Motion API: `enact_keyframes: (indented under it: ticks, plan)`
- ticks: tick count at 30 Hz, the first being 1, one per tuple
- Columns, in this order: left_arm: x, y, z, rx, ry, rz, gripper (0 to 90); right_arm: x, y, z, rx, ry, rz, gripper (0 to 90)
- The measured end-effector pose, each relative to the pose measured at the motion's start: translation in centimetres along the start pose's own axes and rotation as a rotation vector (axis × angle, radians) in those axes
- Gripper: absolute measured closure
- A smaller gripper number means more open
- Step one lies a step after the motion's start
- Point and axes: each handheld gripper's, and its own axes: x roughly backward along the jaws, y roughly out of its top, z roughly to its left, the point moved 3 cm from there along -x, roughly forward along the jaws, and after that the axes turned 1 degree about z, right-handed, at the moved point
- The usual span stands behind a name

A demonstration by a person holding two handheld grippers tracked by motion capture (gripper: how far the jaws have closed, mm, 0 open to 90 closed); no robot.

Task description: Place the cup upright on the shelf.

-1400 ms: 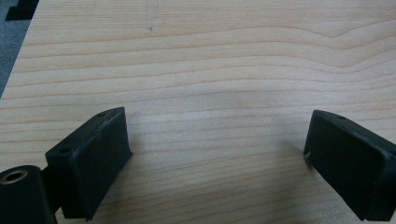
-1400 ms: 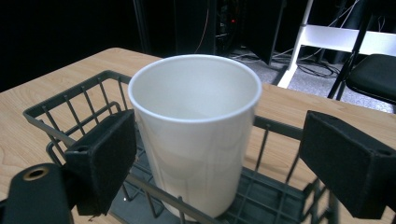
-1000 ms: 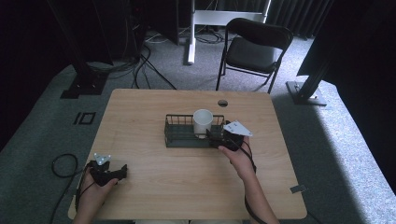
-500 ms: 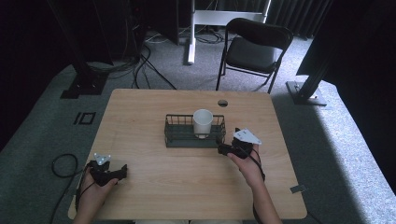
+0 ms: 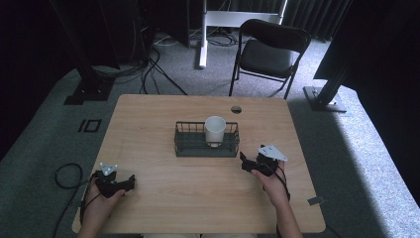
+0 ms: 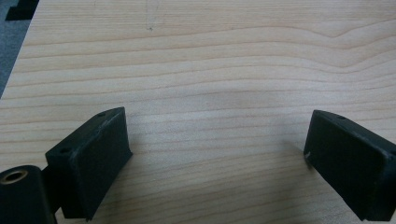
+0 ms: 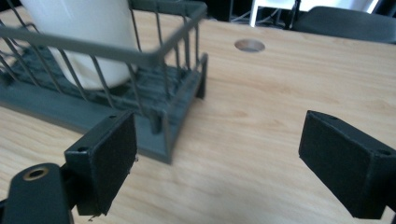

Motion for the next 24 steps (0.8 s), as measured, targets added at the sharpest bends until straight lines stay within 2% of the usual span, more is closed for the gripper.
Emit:
enact_keyframes:
  ticks: [3, 13, 16, 18, 24]
  plan:
    - [0.0, 0.0, 0.0, 0.0, 0.0, 0.0, 7.2, 0.2, -0.6, -0.5, 0.003, -0.018, 0.019, 11.3]
    - [0.0, 0.0, 0.0, 0.0, 0.0, 0.0, 7.2, 0.7, -2.2, -2.4, -0.032, -0.07, 0.08, 11.3]
    - [0.0, 0.0, 0.0, 0.0, 0.0, 0.0, 7.2, 0.9, -2.6, -3.2, -0.041, -0.097, 0.099, 11.3]
    - [0.0, 0.0, 0.0, 0.0, 0.0, 0.0, 7.2, 1.1, -2.8, -3.7, -0.059, -0.099, 0.111, 11.3]
    - [0.0, 0.0, 0.0, 0.0, 0.0, 0.0, 7.2, 1.8, -3.4, -5.3, -0.075, -0.131, 0.153, 11.3]
